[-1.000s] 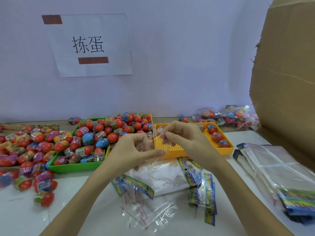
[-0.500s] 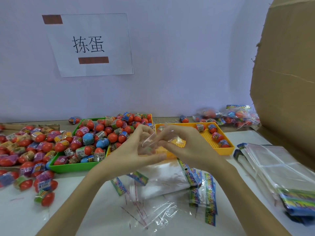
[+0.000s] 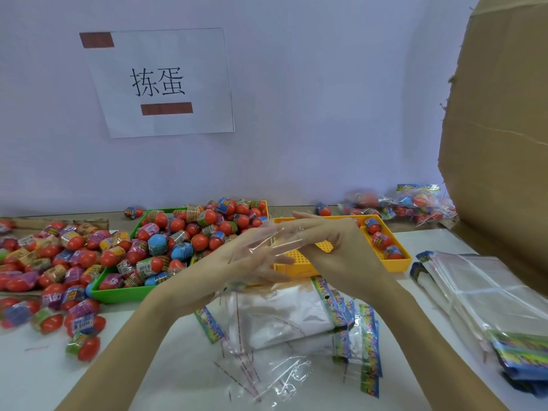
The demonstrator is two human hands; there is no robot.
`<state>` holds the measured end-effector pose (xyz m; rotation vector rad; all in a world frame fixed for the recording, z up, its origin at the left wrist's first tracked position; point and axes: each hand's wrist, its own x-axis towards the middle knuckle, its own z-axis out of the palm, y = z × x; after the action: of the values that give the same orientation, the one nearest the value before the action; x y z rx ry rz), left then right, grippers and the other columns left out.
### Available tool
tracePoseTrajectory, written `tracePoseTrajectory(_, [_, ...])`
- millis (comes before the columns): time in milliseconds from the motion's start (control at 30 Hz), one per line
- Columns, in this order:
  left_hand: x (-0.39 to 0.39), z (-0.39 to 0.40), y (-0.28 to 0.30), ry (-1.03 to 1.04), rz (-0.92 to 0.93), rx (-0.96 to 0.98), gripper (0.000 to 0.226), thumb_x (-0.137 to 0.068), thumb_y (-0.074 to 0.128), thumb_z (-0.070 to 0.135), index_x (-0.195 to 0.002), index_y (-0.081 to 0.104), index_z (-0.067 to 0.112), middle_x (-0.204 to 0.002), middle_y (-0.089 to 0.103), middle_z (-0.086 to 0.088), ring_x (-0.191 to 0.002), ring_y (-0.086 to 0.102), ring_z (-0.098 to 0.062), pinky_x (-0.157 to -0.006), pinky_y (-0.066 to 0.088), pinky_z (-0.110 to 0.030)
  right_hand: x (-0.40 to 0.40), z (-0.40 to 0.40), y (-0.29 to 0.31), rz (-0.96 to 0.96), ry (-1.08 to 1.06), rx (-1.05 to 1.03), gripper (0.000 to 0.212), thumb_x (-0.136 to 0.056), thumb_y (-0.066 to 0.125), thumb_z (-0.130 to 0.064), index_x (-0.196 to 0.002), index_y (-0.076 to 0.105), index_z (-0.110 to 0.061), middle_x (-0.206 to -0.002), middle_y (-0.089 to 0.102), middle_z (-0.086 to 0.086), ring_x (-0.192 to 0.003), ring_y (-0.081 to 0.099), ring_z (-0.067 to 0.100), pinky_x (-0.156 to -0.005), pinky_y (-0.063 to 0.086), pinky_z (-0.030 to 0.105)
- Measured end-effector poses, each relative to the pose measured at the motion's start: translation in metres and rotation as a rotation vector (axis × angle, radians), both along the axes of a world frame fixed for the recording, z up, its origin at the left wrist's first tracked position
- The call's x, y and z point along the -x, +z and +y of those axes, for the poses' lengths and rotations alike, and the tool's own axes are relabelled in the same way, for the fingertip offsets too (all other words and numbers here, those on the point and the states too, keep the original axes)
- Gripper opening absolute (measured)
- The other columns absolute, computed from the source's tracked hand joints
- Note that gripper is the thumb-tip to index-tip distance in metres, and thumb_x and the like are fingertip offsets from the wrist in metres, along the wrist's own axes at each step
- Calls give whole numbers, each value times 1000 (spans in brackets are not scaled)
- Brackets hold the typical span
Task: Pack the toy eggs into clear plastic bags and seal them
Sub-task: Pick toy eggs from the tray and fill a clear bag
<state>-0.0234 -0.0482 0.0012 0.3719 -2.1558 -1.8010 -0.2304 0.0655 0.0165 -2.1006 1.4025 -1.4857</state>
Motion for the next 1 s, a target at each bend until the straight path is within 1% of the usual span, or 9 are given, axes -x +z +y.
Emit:
tracePoseTrajectory(133, [1,7,5,78,-20,132,49,-96,75,47,-141,56,56,-133,71,12,-115,72,-19,-94,61,-38,2,3,2,-147,87,-107,41,-89,46,8,-103,83,-6,-109,80,-3,-115,71,12,-104,51,28])
tracePoseTrajectory(233, [4,6,1,277,-4,500,53,-93,77,49,-142,55,45,-123,70,14,-107,72,-13,-91,60,-31,8,7,4,-261,173,-199,47,-102,36,-15,-108,80,-1,-111,80,4,-117,71,19,-104,46,23])
tracePoseTrajectory(300, [9,9,-3,362,14,779,60,-93,78,45,-147,52,37,-118,67,18,-104,69,-7,-89,60,-32,9,7,4,-267,163,-256,66,-110,27,-41,-107,82,-3,-112,80,2,-120,70,16,-107,40,15])
tracePoseTrajectory(367, [15,13,-6,472,8,1088,67,-93,79,40,-151,51,25,-119,64,10,-103,63,-10,-90,58,-39,7,5,2,-255,113,-273,64,-108,34,-50,-104,84,-9,-111,81,-4,-120,69,9,-107,39,12])
tracePoseTrajectory(467, [22,17,-9,579,-24,1419,76,-96,61,56,-153,50,8,-121,63,-5,-101,60,-25,-88,55,-41,5,0,-1,-204,-14,-251,25,-102,66,-36,-104,85,-19,-108,80,-11,-118,69,2,-107,48,22])
tracePoseTrajectory(667, [18,11,-19,614,-149,1275,125,-79,48,96,-168,19,15,-134,48,6,-113,43,-16,-104,38,-33,11,-1,-1,-288,-43,-309,12,-95,77,-24,-104,85,-26,-101,81,-9,-96,76,9,-87,56,18])
tracePoseTrajectory(767, [18,8,-23,584,-240,1183,126,-76,32,104,-170,5,25,-137,38,12,-119,37,-13,-109,27,-30,14,0,-1,-314,22,-354,15,-98,74,-23,-108,84,-25,-103,81,-5,-99,77,12,-88,54,14])
tracePoseTrajectory(867, [18,8,-24,575,-255,1218,120,-81,23,102,-170,10,23,-135,38,9,-118,38,-15,-109,31,-35,12,0,0,-298,69,-462,20,-101,68,-35,-109,83,-25,-101,82,-3,-113,71,3,-91,48,7])
tracePoseTrajectory(1000, [20,10,-23,585,-258,1379,114,-86,22,96,-167,25,17,-132,48,1,-113,47,-22,-99,41,-41,8,-1,-4,-330,95,-522,23,-99,72,-35,-111,83,-18,-103,82,2,-117,71,6,-109,50,36])
